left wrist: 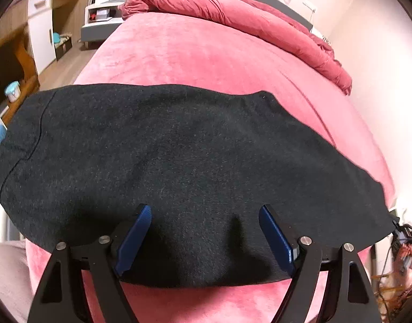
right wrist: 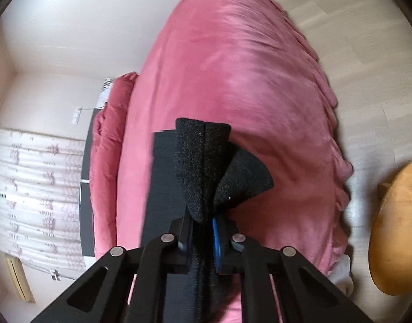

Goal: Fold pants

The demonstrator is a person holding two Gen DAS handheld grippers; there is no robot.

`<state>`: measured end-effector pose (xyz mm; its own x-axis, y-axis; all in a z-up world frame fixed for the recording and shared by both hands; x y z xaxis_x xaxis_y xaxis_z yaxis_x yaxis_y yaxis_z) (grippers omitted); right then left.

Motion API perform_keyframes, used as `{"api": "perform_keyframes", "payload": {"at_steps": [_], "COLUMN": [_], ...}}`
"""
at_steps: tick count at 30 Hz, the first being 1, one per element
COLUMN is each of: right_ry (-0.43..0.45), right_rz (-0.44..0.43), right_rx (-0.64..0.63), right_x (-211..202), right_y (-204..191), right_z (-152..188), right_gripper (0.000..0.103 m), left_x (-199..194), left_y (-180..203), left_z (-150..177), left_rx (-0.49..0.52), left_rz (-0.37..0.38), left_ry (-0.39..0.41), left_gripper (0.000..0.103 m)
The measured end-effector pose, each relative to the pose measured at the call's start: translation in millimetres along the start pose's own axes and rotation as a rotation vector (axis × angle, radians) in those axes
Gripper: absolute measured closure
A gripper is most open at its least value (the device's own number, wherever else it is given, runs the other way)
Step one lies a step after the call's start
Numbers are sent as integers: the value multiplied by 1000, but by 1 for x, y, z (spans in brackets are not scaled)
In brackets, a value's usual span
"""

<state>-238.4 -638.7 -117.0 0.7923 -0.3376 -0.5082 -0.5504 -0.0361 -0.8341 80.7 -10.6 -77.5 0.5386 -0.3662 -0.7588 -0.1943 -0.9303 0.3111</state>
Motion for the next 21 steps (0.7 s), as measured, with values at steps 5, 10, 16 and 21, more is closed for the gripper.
{"api": "perform_keyframes", "payload": {"at_steps": [5, 10, 16, 21], "right_ry": [-24, -86, -207, -348], "right_rz": [-32, -94, -200, -250], "right_rx": [-125, -280, -563, -826], "right_x": [-3, -4, -6, -6], "right_y": [-69, -145, -230, -264], "right_z": [5, 34, 106, 193], "right_gripper": [93, 93, 93, 93], "left_x": [-13, -26, -36, -38], "left_y": [-4, -12, -25, -32], "left_z": [-2, -2, -2, 2], "left_rx": [-31, -61, -112, -146], "left_rz": [45, 79, 105, 117], "left_ry": [24, 45, 70, 73], "left_gripper": [20, 20, 19, 18]}}
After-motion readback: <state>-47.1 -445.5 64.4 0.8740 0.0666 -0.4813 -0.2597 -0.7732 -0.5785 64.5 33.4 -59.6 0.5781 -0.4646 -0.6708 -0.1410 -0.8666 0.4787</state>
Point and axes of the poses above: each gripper's, at about its wrist camera, not at the fingertips, and x roughly the way its jaws point, y to its right, z to its underside, the point moved 2 cm from there along x, roughly the way its jaws point, and after that the axes turned 6 degrees about y, right-handed, at the moved point
